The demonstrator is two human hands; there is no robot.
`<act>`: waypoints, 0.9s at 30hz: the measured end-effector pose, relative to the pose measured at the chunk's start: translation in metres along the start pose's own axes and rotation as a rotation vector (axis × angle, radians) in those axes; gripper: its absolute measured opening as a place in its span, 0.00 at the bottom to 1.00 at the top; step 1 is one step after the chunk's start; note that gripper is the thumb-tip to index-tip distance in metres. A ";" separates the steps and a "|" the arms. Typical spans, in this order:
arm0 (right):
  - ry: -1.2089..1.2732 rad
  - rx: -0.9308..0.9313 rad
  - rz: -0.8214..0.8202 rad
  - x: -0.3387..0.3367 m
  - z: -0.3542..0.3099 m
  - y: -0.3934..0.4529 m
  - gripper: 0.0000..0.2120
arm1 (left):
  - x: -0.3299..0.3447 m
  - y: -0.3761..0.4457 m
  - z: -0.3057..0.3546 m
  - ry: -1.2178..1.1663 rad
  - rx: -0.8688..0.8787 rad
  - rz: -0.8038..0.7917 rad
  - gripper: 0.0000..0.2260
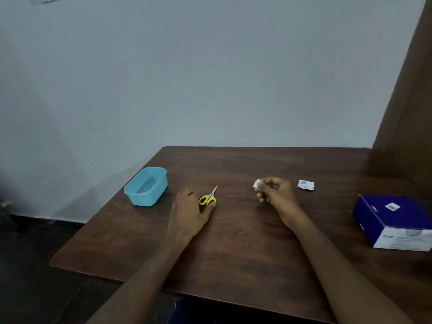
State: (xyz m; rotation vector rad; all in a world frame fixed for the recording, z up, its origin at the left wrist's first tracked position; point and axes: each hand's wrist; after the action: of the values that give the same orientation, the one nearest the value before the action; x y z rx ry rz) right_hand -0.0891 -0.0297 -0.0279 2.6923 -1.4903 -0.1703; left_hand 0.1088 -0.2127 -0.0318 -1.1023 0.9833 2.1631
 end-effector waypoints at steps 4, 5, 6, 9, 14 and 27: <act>-0.061 -0.012 0.040 -0.001 0.001 0.001 0.05 | 0.022 0.021 0.028 -0.058 0.048 -0.080 0.23; -0.095 -0.021 0.059 -0.001 0.001 0.002 0.05 | 0.025 0.025 0.034 -0.076 0.065 -0.089 0.24; -0.136 -0.032 0.084 -0.001 0.001 0.003 0.05 | 0.030 0.030 0.039 -0.092 0.087 -0.095 0.25; -0.235 -0.067 0.161 -0.005 0.000 0.007 0.04 | 0.043 0.044 0.050 -0.122 0.145 -0.136 0.28; -0.229 -0.053 0.229 -0.010 0.001 0.011 0.07 | 0.051 0.067 0.064 -0.094 0.244 -0.213 0.28; -0.172 -0.037 0.287 -0.009 0.010 0.021 0.05 | 0.074 0.102 0.060 -0.248 0.363 -0.193 0.21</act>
State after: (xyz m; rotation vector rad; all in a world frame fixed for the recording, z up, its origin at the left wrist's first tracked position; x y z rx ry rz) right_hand -0.1126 -0.0334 -0.0352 2.4519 -1.8794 -0.4171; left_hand -0.0308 -0.2183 -0.0318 -0.7067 1.0537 1.8219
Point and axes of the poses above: each hand's wrist, its own y-axis towards the middle knuckle, its own x-axis out of the palm, z = x × y, and after that the axes turned 8 degrees about -y, right-handed
